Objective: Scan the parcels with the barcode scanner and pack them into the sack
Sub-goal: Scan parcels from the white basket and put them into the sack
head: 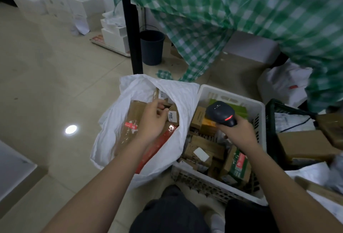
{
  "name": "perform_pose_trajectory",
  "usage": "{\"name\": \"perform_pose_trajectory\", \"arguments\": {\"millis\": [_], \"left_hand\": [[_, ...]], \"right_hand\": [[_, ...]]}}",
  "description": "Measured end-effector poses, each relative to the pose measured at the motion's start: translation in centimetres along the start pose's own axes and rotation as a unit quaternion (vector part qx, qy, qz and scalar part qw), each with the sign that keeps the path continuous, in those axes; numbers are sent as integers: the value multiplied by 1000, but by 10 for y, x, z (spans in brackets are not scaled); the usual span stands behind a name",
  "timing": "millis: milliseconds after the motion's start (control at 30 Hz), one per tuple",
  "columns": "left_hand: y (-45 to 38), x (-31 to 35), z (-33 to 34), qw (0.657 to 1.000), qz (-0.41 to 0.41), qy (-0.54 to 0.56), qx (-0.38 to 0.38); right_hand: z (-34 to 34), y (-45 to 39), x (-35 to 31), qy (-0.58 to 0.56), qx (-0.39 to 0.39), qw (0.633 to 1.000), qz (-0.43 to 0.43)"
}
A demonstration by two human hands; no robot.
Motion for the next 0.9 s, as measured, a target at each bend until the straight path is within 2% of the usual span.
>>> {"name": "perform_pose_trajectory", "arguments": {"millis": [100, 267, 367, 533, 633, 700, 767, 900], "left_hand": [[1, 36, 39, 998, 37, -17, -49], [1, 64, 145, 978, 63, -63, -187], [5, 39, 218, 953, 29, -123, -277], [31, -3, 321, 895, -50, -155, -416], [47, -24, 362, 837, -68, -276, -468], [54, -45, 384, 808, -84, -303, -498], [58, -53, 397, 803, -94, -301, -505], [55, -55, 396, 820, -162, -281, -472]], "right_hand": [[-26, 7, 16, 0, 7, 1000, 20], [-75, 18, 60, -55, 51, 995, 59], [-99, 21, 91, -124, 89, 985, 83], [-116, 16, 119, -209, 95, 968, 100], [-118, 9, 130, -213, 99, 966, 104], [-117, 5, 134, -212, 94, 967, 102], [-116, 1, 136, -221, 85, 967, 97], [-116, -2, 143, -236, 75, 964, 94]]}}
Point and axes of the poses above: each hand's wrist, its own y-axis away from the middle knuckle, its own z-axis out of the palm, x = y × z, the point moved 10 cm from there along -y, towards the middle knuckle, and after that the axes turned 7 degrees about -x, right-handed, at the moved point
